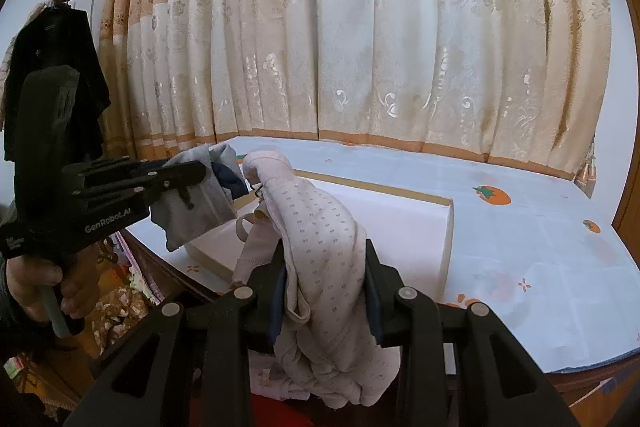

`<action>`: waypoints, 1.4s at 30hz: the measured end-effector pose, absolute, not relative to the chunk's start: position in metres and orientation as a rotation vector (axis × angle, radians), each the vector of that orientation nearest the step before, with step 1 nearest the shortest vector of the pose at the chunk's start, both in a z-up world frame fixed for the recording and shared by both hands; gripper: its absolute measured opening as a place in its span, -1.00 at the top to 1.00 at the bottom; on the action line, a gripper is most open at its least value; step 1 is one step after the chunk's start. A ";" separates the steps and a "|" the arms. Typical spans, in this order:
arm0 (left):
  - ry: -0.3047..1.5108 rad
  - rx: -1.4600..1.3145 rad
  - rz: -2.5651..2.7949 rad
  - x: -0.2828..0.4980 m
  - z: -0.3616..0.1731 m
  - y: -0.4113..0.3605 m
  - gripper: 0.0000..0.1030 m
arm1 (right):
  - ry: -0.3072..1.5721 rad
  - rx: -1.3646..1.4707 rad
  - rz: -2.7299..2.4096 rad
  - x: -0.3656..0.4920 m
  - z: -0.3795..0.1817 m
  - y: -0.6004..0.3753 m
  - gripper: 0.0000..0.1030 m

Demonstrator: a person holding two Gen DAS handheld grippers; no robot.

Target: Take underwear out of drawer

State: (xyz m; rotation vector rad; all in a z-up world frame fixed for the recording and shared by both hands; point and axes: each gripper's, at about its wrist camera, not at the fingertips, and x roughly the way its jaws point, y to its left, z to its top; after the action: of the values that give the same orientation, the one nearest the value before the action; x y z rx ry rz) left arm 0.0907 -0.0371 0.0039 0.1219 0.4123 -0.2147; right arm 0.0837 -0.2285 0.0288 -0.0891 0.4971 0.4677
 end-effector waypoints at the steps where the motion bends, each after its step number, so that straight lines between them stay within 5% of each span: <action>1: 0.413 0.118 -0.214 0.094 0.005 -0.037 0.84 | 0.502 -0.091 0.469 0.087 0.028 -0.228 0.31; 42: 0.572 0.139 -0.228 0.199 -0.004 -0.066 0.84 | 0.601 -0.130 0.401 0.207 0.025 -0.230 0.31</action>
State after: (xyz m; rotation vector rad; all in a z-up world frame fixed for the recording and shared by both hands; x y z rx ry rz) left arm 0.1993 -0.0659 -0.0037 0.1391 0.5722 -0.2283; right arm 0.2071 -0.2305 0.0252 -0.1296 0.6011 0.4011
